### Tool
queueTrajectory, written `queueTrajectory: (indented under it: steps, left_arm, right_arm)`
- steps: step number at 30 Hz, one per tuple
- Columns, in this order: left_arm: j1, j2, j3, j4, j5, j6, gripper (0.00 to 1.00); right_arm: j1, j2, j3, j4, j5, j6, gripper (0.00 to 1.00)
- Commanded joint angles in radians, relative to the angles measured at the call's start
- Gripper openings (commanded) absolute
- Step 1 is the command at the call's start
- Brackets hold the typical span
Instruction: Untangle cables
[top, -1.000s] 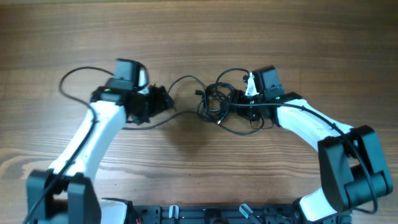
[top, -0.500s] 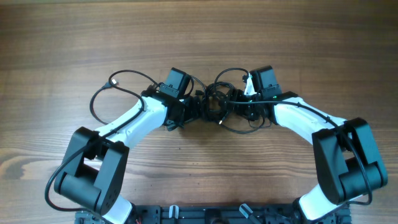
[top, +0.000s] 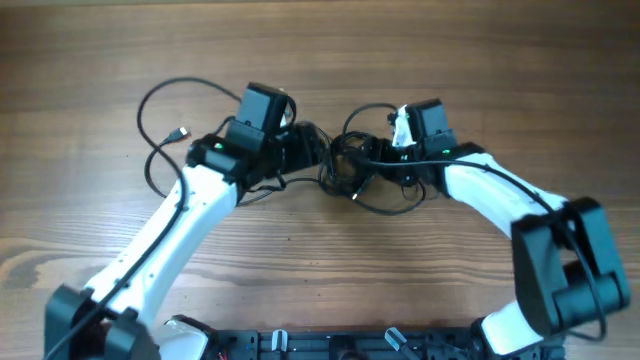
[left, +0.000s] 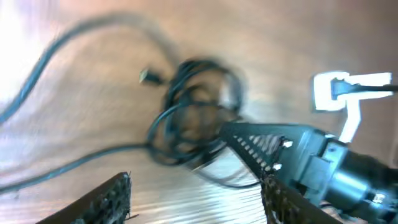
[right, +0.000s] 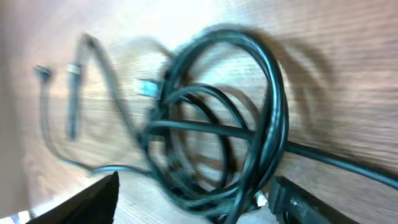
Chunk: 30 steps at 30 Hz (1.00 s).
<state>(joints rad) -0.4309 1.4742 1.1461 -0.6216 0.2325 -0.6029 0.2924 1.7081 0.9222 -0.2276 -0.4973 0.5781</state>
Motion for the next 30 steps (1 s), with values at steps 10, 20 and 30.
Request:
queueTrajectory:
  steps: [10, 20, 30]
  left_arm:
    - [-0.211, 0.258, 0.08, 0.177, -0.144, 0.264, 0.7]
    - [-0.353, 0.485, 0.079, 0.272, -0.34, 0.289, 0.75]
    - [-0.351, 0.499, 0.08, 0.325, -0.339, 0.282, 0.04]
  right_arm:
    - [-0.404, -0.173, 0.041, -0.296, 0.033, -0.083, 0.91]
    - [-0.414, -0.158, 0.031, -0.355, 0.052, -0.135, 0.94]
    - [-0.411, -0.156, 0.031, -0.402, 0.047, -0.192, 0.95]
